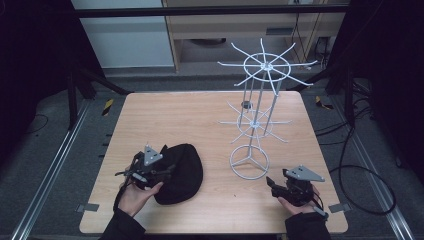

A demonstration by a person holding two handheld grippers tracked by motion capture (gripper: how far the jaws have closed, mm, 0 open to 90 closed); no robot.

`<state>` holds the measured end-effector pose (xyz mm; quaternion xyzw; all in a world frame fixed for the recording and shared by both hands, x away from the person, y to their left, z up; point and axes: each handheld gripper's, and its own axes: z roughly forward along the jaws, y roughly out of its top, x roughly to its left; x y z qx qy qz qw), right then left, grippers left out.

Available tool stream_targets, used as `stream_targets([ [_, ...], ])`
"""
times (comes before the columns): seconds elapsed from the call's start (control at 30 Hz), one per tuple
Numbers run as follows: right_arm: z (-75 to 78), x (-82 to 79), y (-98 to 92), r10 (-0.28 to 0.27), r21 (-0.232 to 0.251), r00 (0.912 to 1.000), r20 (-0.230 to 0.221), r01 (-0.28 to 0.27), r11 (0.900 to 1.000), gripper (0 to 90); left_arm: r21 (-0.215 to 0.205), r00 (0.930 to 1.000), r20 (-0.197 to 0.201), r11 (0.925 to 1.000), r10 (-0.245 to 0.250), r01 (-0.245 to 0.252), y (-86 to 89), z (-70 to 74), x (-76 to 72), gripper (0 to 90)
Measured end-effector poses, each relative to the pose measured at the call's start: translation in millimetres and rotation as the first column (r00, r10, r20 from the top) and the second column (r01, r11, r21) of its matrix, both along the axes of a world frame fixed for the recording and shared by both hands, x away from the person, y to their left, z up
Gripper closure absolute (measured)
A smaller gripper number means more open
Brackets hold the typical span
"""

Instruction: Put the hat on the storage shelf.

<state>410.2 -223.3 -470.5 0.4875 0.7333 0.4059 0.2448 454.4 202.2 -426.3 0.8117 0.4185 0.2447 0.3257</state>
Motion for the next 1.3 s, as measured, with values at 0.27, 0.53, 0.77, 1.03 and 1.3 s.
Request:
stream_targets([
  [0.27, -3.1, 3.2, 0.8, 0.010, -0.018, 0.9999, -0.010, -0.011, 1.000, 30.9, 0.075, 0.9965, -0.080, 0.9970, 0.024, -0.018, -11.4, -21.2, 10.8, 42.5],
  [0.53, -5.4, 5.1, 2.1, 0.019, -0.024, 0.9995, -0.024, -0.019, 1.000, 30.6, 0.103, 0.9880, -0.153, 0.9947, 0.020, -0.004, -14.5, -36.5, 16.1, 57.6],
  [0.77, -6.3, 5.5, 2.0, 0.021, -0.025, 0.9993, -0.029, -0.022, 0.999, 30.5, 0.134, 0.9795, -0.201, 0.9909, 0.014, 0.013, -19.6, -50.4, 20.8, 66.6],
  [1.03, -6.2, 5.3, 2.6, 0.023, -0.025, 0.9992, -0.034, -0.023, 0.999, 30.7, 0.085, 0.9700, -0.243, 0.9962, -0.001, 0.022, -18.0, -53.2, 24.5, 78.2],
  [1.3, -6.2, 5.7, 1.7, 0.029, -0.028, 0.9992, -0.028, -0.030, 0.999, 30.7, 0.017, 0.9782, -0.207, 0.9997, -0.013, 0.017, -12.7, -45.1, 21.2, 80.3],
])
